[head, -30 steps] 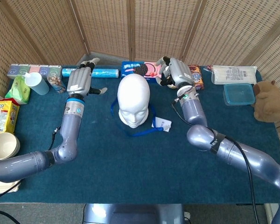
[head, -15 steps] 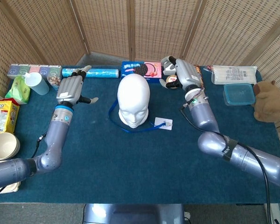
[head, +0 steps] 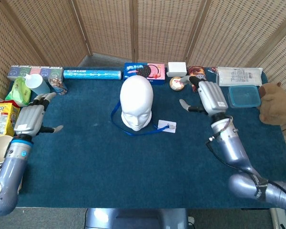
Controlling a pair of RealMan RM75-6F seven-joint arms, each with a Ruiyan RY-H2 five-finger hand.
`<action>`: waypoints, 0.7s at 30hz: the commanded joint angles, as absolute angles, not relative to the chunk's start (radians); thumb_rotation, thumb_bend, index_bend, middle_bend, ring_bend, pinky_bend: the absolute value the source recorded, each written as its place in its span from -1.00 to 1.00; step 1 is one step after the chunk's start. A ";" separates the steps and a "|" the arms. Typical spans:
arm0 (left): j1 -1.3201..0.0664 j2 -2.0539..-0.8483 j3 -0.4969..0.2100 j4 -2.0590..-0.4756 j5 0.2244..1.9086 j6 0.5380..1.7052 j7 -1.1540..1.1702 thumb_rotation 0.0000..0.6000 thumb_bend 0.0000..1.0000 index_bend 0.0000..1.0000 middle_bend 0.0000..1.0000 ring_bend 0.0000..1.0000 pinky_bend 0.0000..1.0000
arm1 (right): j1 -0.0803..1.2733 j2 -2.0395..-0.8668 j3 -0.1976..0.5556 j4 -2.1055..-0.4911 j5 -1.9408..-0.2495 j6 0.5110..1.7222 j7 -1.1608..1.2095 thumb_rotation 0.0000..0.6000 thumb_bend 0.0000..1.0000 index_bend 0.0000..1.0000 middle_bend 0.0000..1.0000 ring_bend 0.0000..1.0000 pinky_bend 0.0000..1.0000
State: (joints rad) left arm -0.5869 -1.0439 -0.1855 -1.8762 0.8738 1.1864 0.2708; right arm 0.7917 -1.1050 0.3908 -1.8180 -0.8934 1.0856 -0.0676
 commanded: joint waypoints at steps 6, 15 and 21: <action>-0.322 -0.952 -0.020 -1.864 1.147 1.386 0.074 0.78 -0.77 -0.73 -0.72 -0.85 -0.56 | 0.518 -1.010 0.167 -1.973 -1.224 1.311 -0.037 0.86 -0.30 -0.33 -0.25 -0.34 -0.30; -0.162 -0.951 0.071 -1.829 1.245 1.500 0.042 0.78 -0.77 -0.64 -0.65 -0.80 -0.57 | 0.358 -0.966 0.056 -1.998 -1.362 1.449 -0.107 0.87 -0.31 -0.28 -0.20 -0.27 -0.30; -0.103 -0.950 0.106 -1.808 1.284 1.522 0.029 0.77 -0.77 -0.58 -0.62 -0.74 -0.57 | 0.282 -0.954 0.013 -2.010 -1.400 1.512 -0.171 0.87 -0.31 -0.28 -0.19 -0.26 -0.30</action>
